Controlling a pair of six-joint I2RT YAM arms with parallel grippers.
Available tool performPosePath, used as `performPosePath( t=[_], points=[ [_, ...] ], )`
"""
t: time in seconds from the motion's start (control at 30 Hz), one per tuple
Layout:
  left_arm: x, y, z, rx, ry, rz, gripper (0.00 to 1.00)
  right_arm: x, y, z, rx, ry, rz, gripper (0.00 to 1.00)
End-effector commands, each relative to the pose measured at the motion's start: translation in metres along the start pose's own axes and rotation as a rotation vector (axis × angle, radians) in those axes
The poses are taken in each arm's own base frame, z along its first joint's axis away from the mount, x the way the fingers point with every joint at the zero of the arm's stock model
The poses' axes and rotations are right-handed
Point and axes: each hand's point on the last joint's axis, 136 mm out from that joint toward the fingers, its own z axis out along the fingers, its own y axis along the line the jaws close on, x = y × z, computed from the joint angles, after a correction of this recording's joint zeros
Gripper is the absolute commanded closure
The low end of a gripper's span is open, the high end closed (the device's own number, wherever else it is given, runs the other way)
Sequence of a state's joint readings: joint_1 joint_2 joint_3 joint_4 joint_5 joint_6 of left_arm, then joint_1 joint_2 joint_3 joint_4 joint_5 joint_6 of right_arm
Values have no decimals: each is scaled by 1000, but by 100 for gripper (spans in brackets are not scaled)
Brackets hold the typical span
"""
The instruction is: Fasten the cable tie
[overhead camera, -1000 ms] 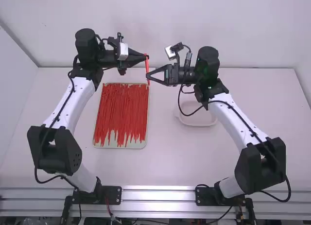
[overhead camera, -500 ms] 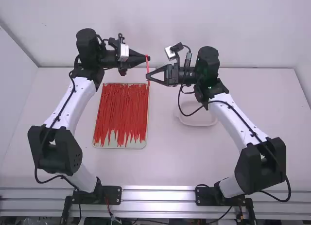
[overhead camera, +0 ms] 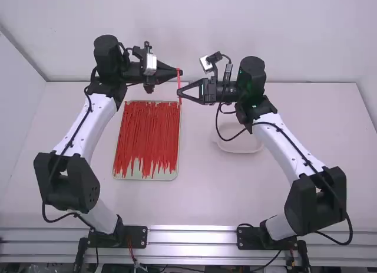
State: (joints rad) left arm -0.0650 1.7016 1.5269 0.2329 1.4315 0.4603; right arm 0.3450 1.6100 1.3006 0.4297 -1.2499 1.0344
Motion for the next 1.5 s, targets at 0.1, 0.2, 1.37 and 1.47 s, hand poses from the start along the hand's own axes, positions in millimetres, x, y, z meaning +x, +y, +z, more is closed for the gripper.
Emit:
performPosePath(
  t=[0.1,0.2,1.37,1.47],
  points=[
    [-17,-14,8,90,-48,45,98,-11,10,1,-13,-28,9,100],
    [-17,-15,8,96,-51,46,98,-14,8,1,-2,-48,24,100],
    [-6,-43,26,193,-87,-38,98,-44,-9,-28,71,-190,38,100],
    [-6,-44,27,197,-88,-43,98,-46,-9,-30,73,-195,37,100]
  ],
)
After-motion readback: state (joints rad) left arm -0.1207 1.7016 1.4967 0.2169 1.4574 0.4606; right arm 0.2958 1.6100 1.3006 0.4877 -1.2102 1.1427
